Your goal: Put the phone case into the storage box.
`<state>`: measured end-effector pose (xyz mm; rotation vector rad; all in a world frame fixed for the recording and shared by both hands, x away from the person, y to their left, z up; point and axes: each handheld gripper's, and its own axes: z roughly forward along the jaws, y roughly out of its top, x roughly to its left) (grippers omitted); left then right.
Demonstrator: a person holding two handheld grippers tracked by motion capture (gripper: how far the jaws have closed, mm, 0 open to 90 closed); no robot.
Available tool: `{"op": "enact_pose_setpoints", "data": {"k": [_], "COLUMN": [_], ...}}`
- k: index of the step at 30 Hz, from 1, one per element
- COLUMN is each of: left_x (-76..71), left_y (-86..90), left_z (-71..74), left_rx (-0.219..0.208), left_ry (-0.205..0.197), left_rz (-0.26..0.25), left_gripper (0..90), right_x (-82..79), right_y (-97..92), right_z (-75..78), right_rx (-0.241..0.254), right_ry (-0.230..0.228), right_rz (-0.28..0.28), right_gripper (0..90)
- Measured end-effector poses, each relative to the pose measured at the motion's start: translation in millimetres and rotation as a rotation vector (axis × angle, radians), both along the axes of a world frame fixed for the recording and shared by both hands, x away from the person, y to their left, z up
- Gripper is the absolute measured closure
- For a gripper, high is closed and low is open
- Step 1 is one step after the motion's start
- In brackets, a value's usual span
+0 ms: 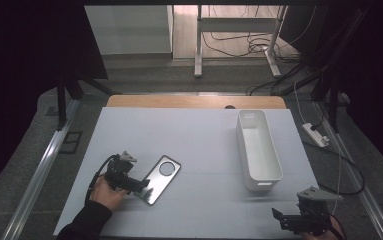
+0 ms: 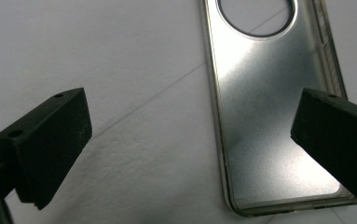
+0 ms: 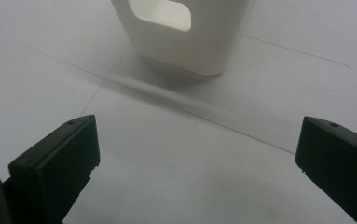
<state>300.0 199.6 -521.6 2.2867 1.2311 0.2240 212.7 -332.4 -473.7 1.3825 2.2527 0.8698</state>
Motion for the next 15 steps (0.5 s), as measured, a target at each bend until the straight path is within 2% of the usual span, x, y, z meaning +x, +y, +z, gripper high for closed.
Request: {"op": "enact_pose_setpoints", "data": {"k": [8,15], "left_x": [2.7,2.6], "left_y": [-4.8,-7.5], "left_z": [-12.5,-13.2], "left_rx": [0.043,0.068], "left_ry": [0.036,0.038], "left_rz": [-0.012,-0.004], "left_gripper": [0.0,0.0], "right_x": [-0.1,-0.1], "right_y": [0.0,0.0], "right_z": [0.1,0.1], "right_rx": [0.001,0.001], "right_ry": [0.000,0.000], "right_rz": [0.000,0.000], "right_gripper": [0.0,0.0]}}
